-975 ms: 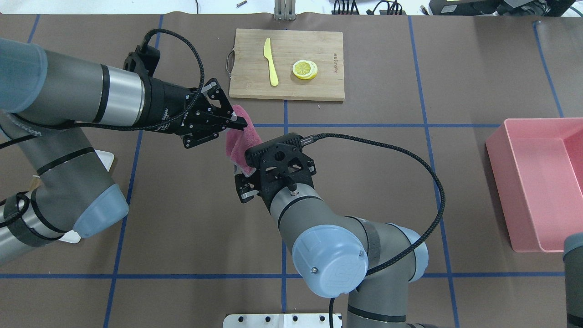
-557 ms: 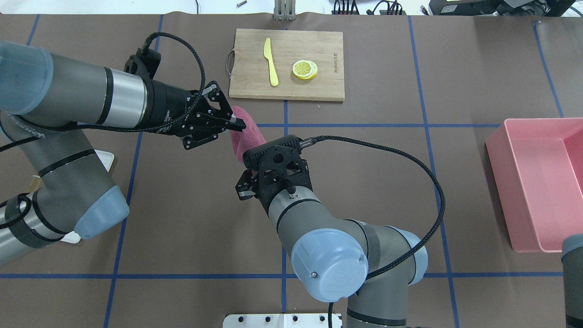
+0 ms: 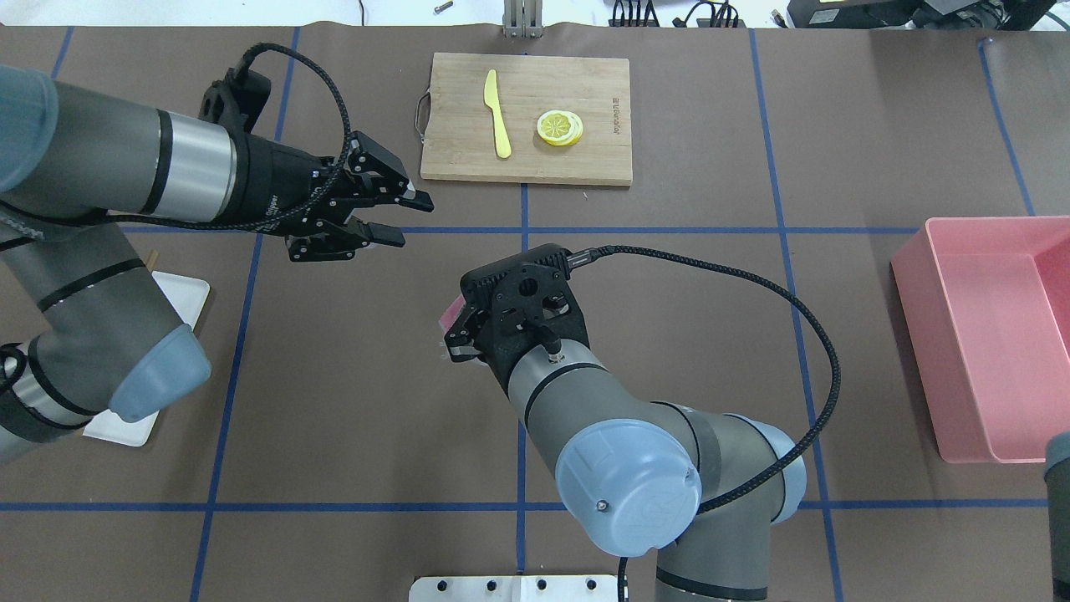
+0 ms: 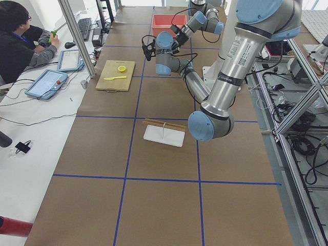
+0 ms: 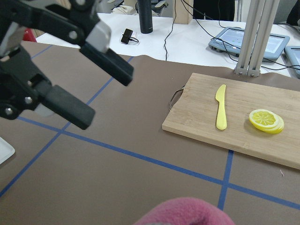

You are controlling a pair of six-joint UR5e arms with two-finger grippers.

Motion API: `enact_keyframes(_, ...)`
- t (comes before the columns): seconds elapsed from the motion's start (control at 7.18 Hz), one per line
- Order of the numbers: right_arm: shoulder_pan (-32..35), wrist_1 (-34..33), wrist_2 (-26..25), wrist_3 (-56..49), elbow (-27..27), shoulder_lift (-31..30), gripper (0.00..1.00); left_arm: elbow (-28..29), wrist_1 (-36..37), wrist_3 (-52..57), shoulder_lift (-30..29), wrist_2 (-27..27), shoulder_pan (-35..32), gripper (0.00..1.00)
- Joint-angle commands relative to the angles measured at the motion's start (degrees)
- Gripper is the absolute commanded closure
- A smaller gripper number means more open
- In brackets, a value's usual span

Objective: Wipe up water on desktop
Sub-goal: 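Lower the pink cloth onto the table with the right gripper while the left arm withdraws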

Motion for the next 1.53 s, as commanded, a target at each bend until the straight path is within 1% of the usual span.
enact_keyframes(0.0, 2.34, -0.32, 0.49, -0.07, 2.26, -3.78, 1.00, 0.69, 0.76, 14.15, 5.45, -13.71, -12.10, 0.02)
enact_keyframes(0.14, 3.75, -0.41, 1.19, 0.10, 2.27, -4.93, 1.00, 0.78, 2.77, 23.80, 9.22, -18.84, -17.91, 0.02)
enact_keyframes(0.28, 6.46, -0.67, 5.64, 0.19, 2.27, -6.77, 1.00, 0.78, 3.92, 35.55, 15.26, -19.76, -21.27, 0.02)
enact_keyframes(0.42, 10.32, -4.24, 11.16, 0.28, 2.27, -8.00, 1.00, 1.39, 5.24, 46.72, 20.28, -19.77, -24.61, 0.02)
enact_keyframes(0.56, 15.23, -9.33, 17.83, 0.19, 2.36, -8.19, 1.00, 1.83, 8.56, 57.71, 23.64, -19.59, -28.13, 0.02)
enact_keyframes(0.7, 20.67, -12.33, 26.08, -0.50, 2.36, -9.58, 1.00, 2.71, 14.34, 72.18, 25.59, -19.07, -32.69, 0.02)
enact_keyframes(0.84, 24.03, -12.28, 32.25, -1.38, 2.27, -12.90, 1.00, 3.07, 23.27, 87.64, 25.69, -16.80, -36.82, 0.02)
enact_keyframes(0.98, 24.76, -12.02, 33.88, -4.26, 2.27, -17.29, 1.00, 3.07, 33.19, 101.97, 25.69, -12.34, -39.82, 0.02)
enact_keyframes(1.11, 24.77, -12.54, 34.68, -4.81, 2.10, -21.77, 1.00, 3.24, 38.86, 108.64, 25.87, -8.99, -40.03, 0.02)
enact_keyframes(1.25, 25.03, -12.63, 34.77, -4.82, 2.18, -26.16, 1.00, 3.51, 39.00, 109.14, 25.96, -8.52, -40.03, 0.02)
enact_keyframes(1.39, 25.03, -14.46, 34.69, -4.99, 1.92, -29.17, 1.00, 3.68, 38.92, 109.15, 26.48, -8.52, -40.03, 0.02)
